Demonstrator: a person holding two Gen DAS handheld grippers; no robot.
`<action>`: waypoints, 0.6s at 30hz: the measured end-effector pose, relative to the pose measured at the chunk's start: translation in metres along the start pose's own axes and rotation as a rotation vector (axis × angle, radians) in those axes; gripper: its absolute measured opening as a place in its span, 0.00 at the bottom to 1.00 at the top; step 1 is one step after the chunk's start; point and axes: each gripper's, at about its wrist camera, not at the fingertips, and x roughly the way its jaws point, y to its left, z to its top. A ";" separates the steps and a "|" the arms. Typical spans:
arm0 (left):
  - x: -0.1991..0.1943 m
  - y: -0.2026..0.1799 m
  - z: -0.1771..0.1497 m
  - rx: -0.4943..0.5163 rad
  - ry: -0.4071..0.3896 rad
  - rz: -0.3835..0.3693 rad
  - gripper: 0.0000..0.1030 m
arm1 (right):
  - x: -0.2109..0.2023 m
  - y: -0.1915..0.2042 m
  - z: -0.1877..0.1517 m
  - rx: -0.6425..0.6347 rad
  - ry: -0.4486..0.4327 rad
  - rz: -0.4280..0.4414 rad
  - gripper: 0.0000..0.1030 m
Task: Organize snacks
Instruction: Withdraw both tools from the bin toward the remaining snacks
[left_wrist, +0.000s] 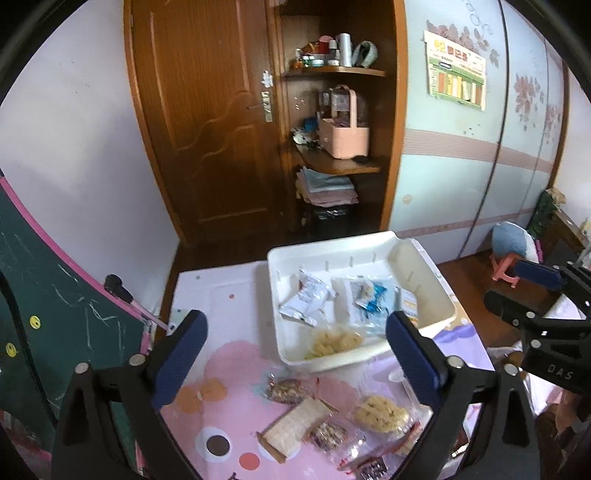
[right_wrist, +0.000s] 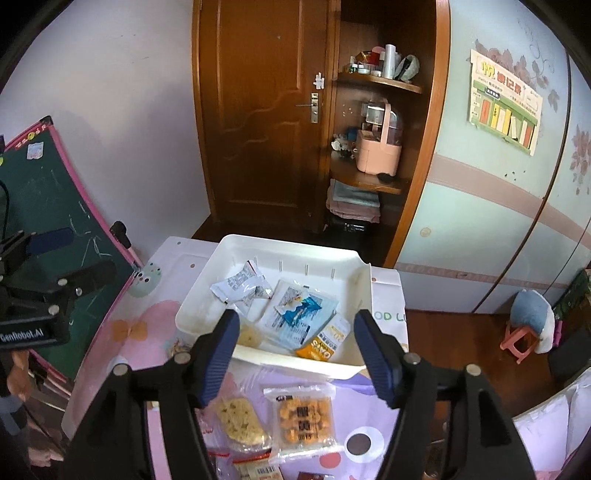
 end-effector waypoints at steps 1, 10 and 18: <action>-0.002 0.000 -0.004 0.000 0.003 -0.008 0.97 | 0.000 0.000 -0.004 -0.001 0.007 0.007 0.63; -0.007 -0.006 -0.046 -0.008 0.009 -0.028 0.97 | 0.018 -0.005 -0.047 0.043 0.097 0.072 0.72; 0.019 -0.015 -0.099 -0.004 0.091 -0.011 0.97 | 0.040 -0.014 -0.083 0.056 0.126 0.050 0.88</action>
